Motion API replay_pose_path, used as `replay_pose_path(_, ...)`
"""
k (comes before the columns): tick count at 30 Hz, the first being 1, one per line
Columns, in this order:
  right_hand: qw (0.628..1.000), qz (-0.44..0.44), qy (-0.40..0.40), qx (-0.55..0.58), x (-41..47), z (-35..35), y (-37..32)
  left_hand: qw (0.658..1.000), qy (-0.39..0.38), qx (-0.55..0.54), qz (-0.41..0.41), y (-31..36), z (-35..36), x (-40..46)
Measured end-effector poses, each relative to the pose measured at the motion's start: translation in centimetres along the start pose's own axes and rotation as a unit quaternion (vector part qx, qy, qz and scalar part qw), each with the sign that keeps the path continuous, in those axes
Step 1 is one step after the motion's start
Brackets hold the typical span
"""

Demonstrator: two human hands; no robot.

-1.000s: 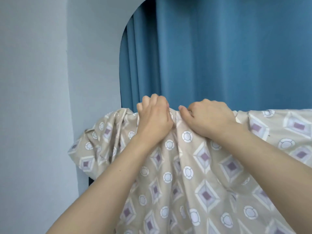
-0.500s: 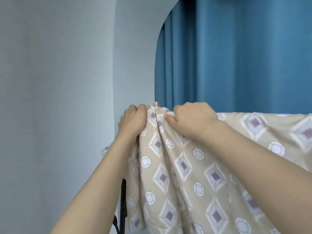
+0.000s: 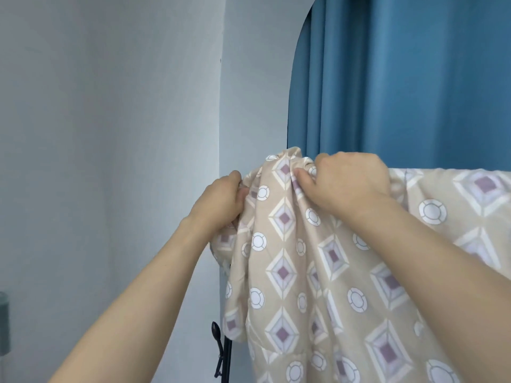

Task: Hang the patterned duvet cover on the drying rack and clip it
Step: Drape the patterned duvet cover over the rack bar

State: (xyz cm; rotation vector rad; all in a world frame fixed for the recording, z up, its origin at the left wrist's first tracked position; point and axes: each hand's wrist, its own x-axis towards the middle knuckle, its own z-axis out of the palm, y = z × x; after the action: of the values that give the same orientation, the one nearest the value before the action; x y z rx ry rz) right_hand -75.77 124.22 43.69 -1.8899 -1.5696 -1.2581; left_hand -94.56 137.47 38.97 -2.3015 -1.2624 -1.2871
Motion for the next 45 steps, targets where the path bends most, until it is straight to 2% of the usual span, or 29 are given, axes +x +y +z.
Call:
replay_pose_path(2, 1.0, 0.003, 0.004, -0.006, -0.1, 0.2, 0.4, 0.996, 0.0, 0.077, 0.049, -1.0, -0.8, 0.3)
replay_pose_path(4, 1.0, 0.002, 0.008, -0.006, -0.3, 0.3, 0.4, 0.985, -0.006, 0.161, 0.059, -2.3, -1.0, 0.4)
replay_pose_path(6, 1.0, -0.002, 0.005, -0.003, -0.3, 0.2, 0.1, 0.971, -0.041, 0.234, -0.024, -4.6, -1.0, 0.3)
replay_pose_path(7, 1.0, -0.005, 0.003, -0.001, -0.3, 0.1, -0.1, 0.957, -0.083, 0.267, -0.083, -6.0, -0.9, -0.2)
replay_pose_path(8, 1.0, -0.006, 0.001, 0.0, -0.3, -0.1, -0.2, 0.931, -0.162, 0.293, -0.144, -7.4, -0.9, -1.3)
replay_pose_path(9, 1.0, -0.008, 0.0, 0.0, -0.3, -0.2, -0.3, 0.89, -0.276, 0.308, -0.192, -8.7, -0.7, -2.9)
replay_pose_path(11, 1.0, -0.014, -0.001, -0.004, -0.4, -0.3, -0.4, 0.764, -0.524, 0.288, -0.245, -9.6, -0.3, -6.6)
replay_pose_path(12, 1.0, -0.018, -0.002, -0.008, -0.4, -0.3, -0.5, 0.703, -0.61, 0.249, -0.268, -9.5, 0.1, -7.9)
replay_pose_path(13, 1.0, -0.02, -0.004, -0.011, -0.4, -0.4, -0.5, 0.67, -0.652, 0.213, -0.285, -9.4, 0.3, -8.2)
replay_pose_path(14, 1.0, -0.019, -0.008, -0.014, -0.4, -0.4, -0.6, 0.679, -0.649, 0.188, -0.289, -9.1, 0.4, -7.4)
replay_pose_path(15, 1.0, -0.02, -0.012, -0.018, -0.3, -0.4, -0.6, 0.72, -0.609, 0.162, -0.29, -8.7, 0.2, -6.2)
replay_pose_path(16, 0.999, -0.023, -0.015, -0.022, -0.3, -0.5, -0.6, 0.784, -0.534, 0.128, -0.289, -8.0, 0.0, -4.8)
replay_pose_path(18, 0.999, -0.03, -0.026, -0.028, -0.2, -0.9, -0.7, 0.915, -0.328, 0.039, -0.23, -5.0, -1.1, -2.0)
replay_pose_path(19, 0.999, -0.033, -0.032, -0.026, -0.3, -1.0, -0.5, 0.952, -0.239, -0.022, -0.192, -2.8, -1.8, -0.9)
replay_pose_path(20, 0.998, -0.034, -0.039, -0.023, -0.3, -1.2, -0.3, 0.968, -0.18, -0.08, -0.158, -0.4, -2.4, -0.3)
replay_pose_path(21, 0.998, -0.033, -0.046, -0.018, -0.4, -1.3, -0.1, 0.976, -0.141, -0.102, -0.129, 1.6, -2.6, 0.0)
replay_pose_path(23, 0.998, -0.03, -0.062, -0.003, -0.8, -1.7, 0.7, 0.993, -0.085, -0.039, -0.071, 4.5, -2.4, -0.5)
replay_pose_path(24, 0.997, -0.032, -0.069, 0.005, -0.9, -2.0, 1.1, 0.998, -0.05, -0.003, -0.047, 4.8, -1.6, -0.8)
replay_pose_path(26, 0.996, -0.031, -0.084, 0.019, -1.5, -2.7, 2.2, 1.0, 0.018, 0.005, -0.012, 4.4, 0.0, -1.4)
replay_pose_path(28, 0.994, -0.013, -0.102, 0.028, -2.2, -3.7, 3.7, 0.999, 0.043, 0.01, -0.011, 3.6, 0.8, -1.5)
replay_pose_path(32, 0.991, 0.009, -0.129, 0.018, -4.2, -5.4, 7.4, 0.993, 0.074, 0.091, -0.033, 4.4, -0.7, -1.2)
replay_pose_path(34, 0.99, 0.022, -0.138, 0.031, -5.2, -6.5, 9.4, 0.993, 0.105, 0.053, 0.003, 6.8, -1.8, -0.9)
replay_pose_path(36, 0.983, 0.047, -0.164, 0.064, -6.2, -7.9, 11.3, 0.991, 0.098, -0.043, 0.075, 11.0, -2.6, -0.8)
replay_pose_path(38, 0.968, 0.086, -0.208, 0.107, -7.0, -9.7, 13.6, 0.984, 0.034, -0.111, 0.134, 16.2, -3.0, -1.1)
replay_pose_path(42, 0.943, 0.152, -0.277, 0.102, -9.3, -13.2, 20.4, 0.971, -0.151, -0.1, 0.155, 26.7, -3.6, -1.4)
replay_pose_path(45, 0.912, 0.245, -0.325, 0.044, -12.1, -15.4, 26.8, 0.923, -0.341, -0.122, 0.134, 33.1, -4.3, -0.8)
